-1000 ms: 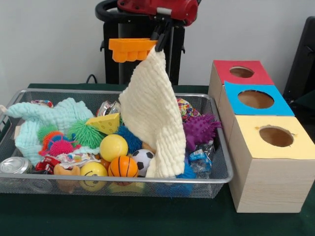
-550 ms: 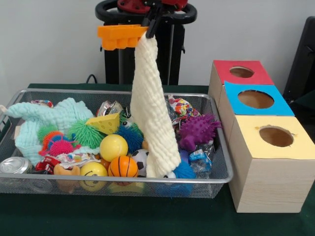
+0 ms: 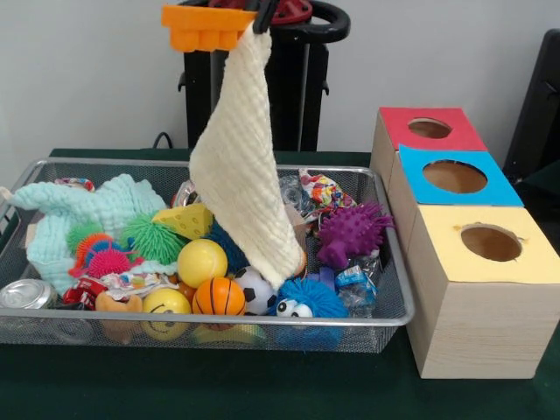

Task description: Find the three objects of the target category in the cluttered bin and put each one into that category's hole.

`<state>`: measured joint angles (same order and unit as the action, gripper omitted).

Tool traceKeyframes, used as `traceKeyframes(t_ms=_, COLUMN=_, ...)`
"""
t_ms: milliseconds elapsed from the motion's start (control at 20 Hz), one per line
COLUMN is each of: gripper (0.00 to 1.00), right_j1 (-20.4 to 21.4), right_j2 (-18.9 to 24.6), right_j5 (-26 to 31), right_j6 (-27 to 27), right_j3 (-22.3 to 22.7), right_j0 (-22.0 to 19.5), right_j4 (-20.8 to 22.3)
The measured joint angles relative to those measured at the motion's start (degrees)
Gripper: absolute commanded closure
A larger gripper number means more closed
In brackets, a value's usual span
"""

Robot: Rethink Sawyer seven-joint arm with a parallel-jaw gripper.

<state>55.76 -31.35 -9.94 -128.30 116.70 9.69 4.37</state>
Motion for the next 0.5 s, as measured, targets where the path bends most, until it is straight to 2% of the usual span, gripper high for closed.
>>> traceKeyframes(t_ms=500, gripper=1.0, right_j1=3.2, right_j2=0.0, right_j5=2.4, right_j6=0.0, right_j3=-2.1, right_j0=-1.3, right_j4=3.0)
